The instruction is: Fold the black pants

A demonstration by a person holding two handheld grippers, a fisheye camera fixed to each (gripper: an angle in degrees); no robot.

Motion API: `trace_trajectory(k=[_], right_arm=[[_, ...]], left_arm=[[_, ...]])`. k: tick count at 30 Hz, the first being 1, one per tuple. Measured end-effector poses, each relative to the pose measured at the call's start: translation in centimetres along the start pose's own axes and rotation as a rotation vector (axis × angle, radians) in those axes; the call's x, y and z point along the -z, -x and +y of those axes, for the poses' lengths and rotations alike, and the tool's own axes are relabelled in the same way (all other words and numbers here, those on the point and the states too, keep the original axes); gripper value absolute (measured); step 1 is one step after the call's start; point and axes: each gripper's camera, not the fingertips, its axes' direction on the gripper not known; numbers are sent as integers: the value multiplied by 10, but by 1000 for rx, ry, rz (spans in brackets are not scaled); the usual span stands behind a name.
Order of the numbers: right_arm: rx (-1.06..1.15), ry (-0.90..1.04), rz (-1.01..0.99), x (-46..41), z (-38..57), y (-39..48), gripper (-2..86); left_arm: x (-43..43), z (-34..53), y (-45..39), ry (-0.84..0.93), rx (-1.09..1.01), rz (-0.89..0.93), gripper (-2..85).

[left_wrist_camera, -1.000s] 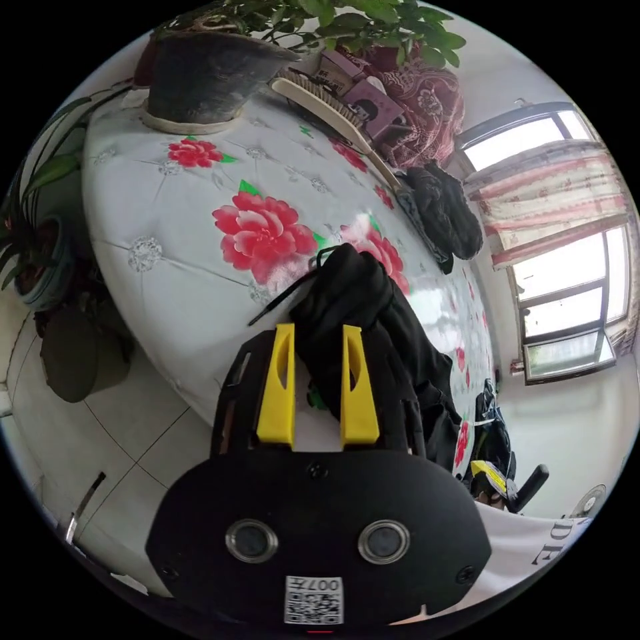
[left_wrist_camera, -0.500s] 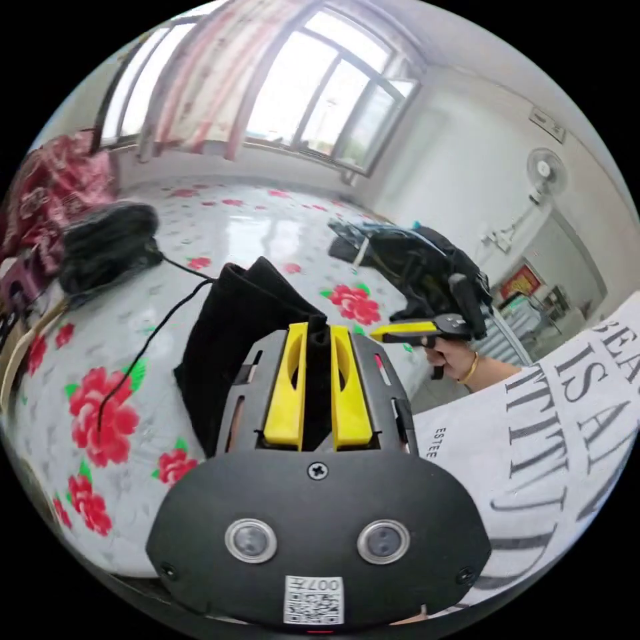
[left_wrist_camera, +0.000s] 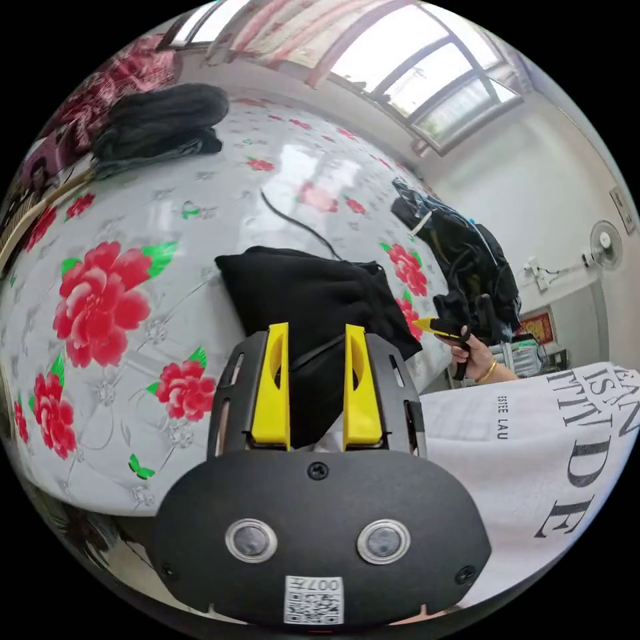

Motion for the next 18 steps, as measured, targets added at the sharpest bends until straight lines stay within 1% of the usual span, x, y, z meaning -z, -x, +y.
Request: trace_trajectory(k=[2, 4, 7, 9, 10, 11, 13, 15, 18], right_arm=[[-10, 67, 2, -17, -15, -13, 101], [-9, 78, 53, -19, -24, -17, 96], [-1, 124, 23, -24, -41, -17, 85], [26, 191, -40, -36, -49, -12, 75], [35, 211, -36, -45, -55, -8, 67], [48, 240, -12, -53, -61, -2, 58], [42, 290, 22, -61, -75, 5, 45], [84, 296, 3, -58, -90, 22, 35], [220, 261, -14, -42, -126, 76, 23]], left_arm=[[-1, 6, 37, 32, 118, -20, 145], [-14, 4, 54, 80, 157, 8, 162], [-51, -10, 66, 177, 170, 83, 176], [-71, -22, 67, 217, 183, 137, 168], [-74, -30, 65, 238, 168, 87, 151], [-78, -38, 63, 251, 137, 93, 133], [-76, -47, 66, 258, 146, 127, 109], [-69, -57, 65, 252, 138, 164, 99], [-50, -86, 53, 240, 57, 142, 92]])
